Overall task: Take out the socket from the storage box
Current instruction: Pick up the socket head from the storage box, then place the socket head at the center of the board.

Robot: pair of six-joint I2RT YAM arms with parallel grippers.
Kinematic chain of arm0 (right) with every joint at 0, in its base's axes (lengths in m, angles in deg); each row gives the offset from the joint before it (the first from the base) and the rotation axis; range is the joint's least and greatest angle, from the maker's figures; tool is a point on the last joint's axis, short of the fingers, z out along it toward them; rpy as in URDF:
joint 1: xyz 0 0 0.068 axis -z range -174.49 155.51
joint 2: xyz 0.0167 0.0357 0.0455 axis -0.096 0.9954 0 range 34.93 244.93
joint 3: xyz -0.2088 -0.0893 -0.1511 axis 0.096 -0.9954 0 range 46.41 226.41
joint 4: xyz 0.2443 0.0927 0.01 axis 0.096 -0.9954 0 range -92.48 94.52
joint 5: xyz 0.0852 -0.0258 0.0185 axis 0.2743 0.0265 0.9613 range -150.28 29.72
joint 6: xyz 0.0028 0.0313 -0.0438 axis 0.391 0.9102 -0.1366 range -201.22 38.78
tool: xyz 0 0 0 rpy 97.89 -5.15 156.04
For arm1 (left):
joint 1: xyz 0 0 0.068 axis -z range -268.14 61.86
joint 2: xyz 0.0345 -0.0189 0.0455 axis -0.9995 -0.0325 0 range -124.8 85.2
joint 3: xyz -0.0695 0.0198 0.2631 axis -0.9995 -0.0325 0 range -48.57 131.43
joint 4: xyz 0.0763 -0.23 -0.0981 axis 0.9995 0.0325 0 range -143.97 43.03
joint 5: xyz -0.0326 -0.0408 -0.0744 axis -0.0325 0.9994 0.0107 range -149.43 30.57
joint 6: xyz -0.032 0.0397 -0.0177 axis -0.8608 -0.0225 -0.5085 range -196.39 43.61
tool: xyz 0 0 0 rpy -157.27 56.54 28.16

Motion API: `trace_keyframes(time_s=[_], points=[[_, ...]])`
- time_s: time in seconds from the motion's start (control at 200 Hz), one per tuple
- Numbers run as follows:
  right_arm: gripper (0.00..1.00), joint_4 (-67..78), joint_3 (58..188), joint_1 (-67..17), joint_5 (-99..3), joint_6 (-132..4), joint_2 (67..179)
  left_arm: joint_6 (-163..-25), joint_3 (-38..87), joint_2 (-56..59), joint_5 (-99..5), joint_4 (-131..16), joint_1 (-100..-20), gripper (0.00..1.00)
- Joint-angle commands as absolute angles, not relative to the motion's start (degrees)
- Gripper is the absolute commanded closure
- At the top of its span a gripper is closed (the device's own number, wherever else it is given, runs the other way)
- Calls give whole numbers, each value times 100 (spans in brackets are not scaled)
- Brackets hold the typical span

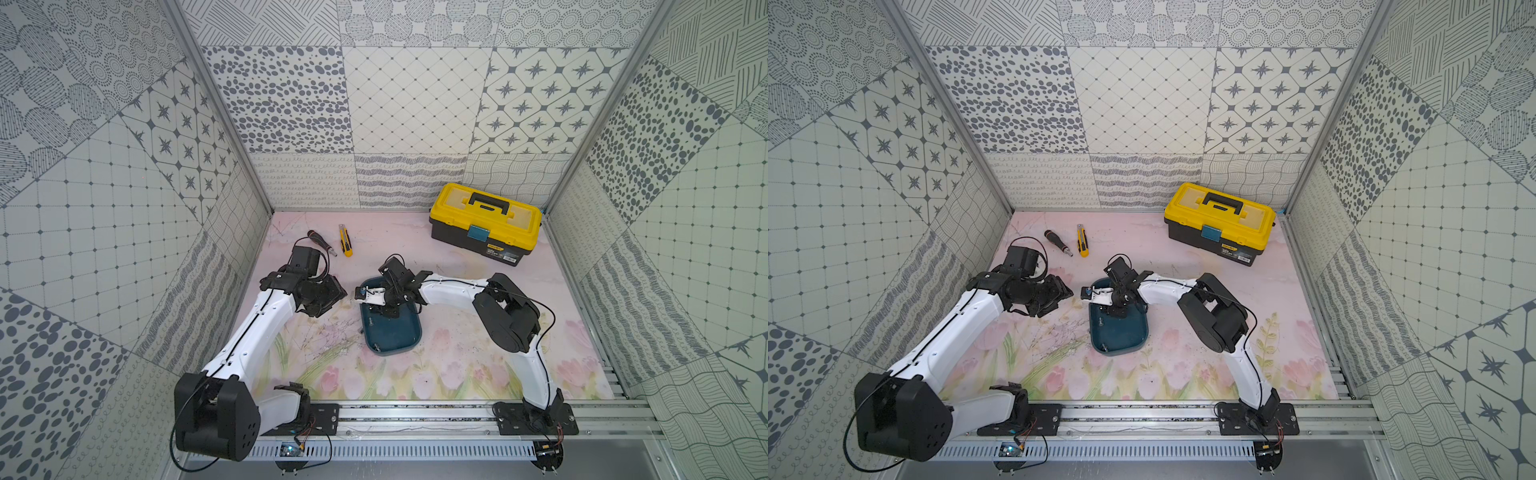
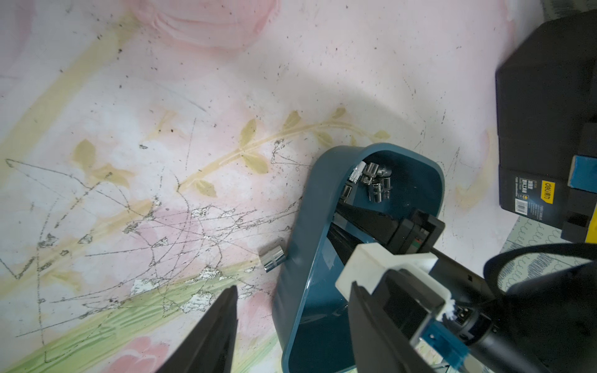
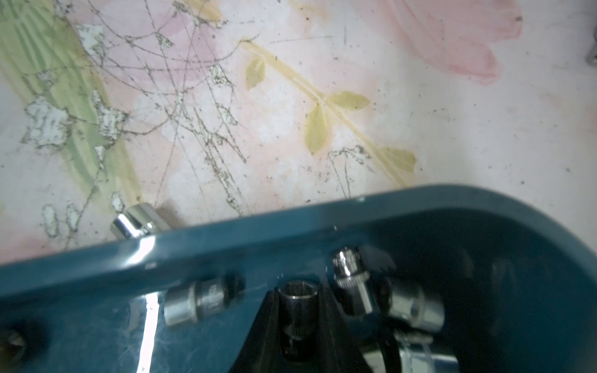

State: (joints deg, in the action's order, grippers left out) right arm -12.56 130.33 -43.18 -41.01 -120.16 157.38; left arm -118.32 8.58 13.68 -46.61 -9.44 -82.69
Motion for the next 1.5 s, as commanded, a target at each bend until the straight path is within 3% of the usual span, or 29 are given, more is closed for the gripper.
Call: trace_keyframes(time_s=[0.0,0.43,0.62,0.84,1.101,1.496], points=[[83,-944,12724,-4196,-4097,-11665,15036,-11692,936,1369,-4682,-862,-8306,41],[80,-557,11559,-3278,-3725,-10115,13197,-11717,879,1323,-4622,-941,-8321,41],[80,-555,11141,-2901,-4429,-9700,12967,-11701,856,1271,-4609,-1019,-8316,41],[80,-610,10826,-2778,-5525,-9145,13252,-11755,667,1185,-4567,-1134,-8330,41],[80,-1432,11636,-2755,-6628,-8663,14094,-11754,724,1227,-4621,-1061,-8326,41],[77,-2360,12715,-2749,-6823,-8474,15111,-11738,764,1287,-4652,-985,-8329,41]])
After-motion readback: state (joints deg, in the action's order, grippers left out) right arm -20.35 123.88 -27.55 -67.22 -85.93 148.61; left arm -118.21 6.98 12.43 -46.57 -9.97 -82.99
